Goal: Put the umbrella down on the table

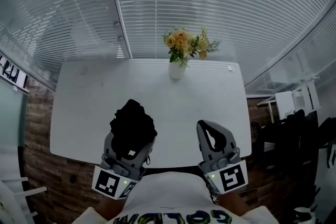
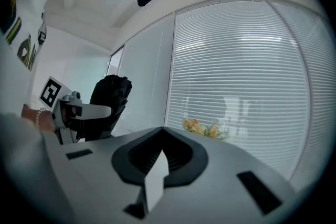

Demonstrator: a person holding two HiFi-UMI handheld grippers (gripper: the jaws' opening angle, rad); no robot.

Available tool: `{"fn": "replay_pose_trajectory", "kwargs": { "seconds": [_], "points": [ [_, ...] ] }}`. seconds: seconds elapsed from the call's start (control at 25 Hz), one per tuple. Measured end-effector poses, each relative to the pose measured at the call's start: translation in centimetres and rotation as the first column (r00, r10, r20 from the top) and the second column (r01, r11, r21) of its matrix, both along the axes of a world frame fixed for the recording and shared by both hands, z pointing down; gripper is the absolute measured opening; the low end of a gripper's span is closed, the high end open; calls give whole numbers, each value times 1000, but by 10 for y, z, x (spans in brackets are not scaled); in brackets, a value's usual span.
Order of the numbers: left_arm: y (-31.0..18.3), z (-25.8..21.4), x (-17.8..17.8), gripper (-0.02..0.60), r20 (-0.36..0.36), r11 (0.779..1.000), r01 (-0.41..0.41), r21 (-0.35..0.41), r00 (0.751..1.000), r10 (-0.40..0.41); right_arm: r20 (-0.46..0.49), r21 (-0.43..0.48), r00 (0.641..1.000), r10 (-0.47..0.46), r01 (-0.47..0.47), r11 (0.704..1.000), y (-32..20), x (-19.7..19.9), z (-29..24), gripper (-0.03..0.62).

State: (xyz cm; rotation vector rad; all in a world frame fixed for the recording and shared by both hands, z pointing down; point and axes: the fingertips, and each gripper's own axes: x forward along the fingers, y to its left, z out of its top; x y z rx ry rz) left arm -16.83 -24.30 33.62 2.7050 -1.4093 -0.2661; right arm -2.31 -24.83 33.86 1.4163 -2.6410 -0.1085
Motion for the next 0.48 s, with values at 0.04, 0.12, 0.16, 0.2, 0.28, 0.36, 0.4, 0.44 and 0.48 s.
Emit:
{"fn": "replay_pose_trajectory", "kwargs": {
  "seconds": [0.04, 0.12, 0.16, 0.2, 0.28, 0.36, 0.4, 0.44, 0.48],
  "points": [
    [-1, 0, 0, 276, 2, 1000, -1, 0, 1000, 1, 0, 0, 1000, 2, -2, 1000, -1, 0, 0, 9],
    [-3, 1, 0, 276, 3, 1000, -2, -2, 1000, 2, -1, 0, 1000, 4, -4, 1000, -4, 1, 1, 9],
    [-3, 1, 1, 276, 3, 1000, 0, -3, 1000, 0, 0, 0, 1000, 3, -3, 1000, -5, 2, 0, 9],
    [-3, 1, 2, 276, 2, 1000, 1, -4, 1000, -1, 2, 1, 1000, 3, -3, 1000, -5, 3, 0, 9],
    [-3, 1, 5, 276, 2, 1000, 3, -5, 1000, -3, 7, 2, 1000, 1, -1, 1000, -6, 6, 0, 9],
    [-3, 0, 10, 276, 4, 1000, 1, -3, 1000, -1, 9, 5, 1000, -2, 2, 1000, -6, 10, -1, 9],
    [-3, -1, 13, 275, 6, 1000, 1, -1, 1000, -1, 9, 7, 1000, -4, 4, 1000, -7, 13, -2, 9],
    [-4, -2, 17, 276, 8, 1000, 2, 1, 1000, -2, 9, 10, 1000, -5, 5, 1000, -8, 15, -3, 9],
    [-4, -2, 20, 276, 10, 1000, 4, 3, 1000, -4, 9, 12, 1000, -7, 7, 1000, -9, 18, -3, 9]
  ]
}}
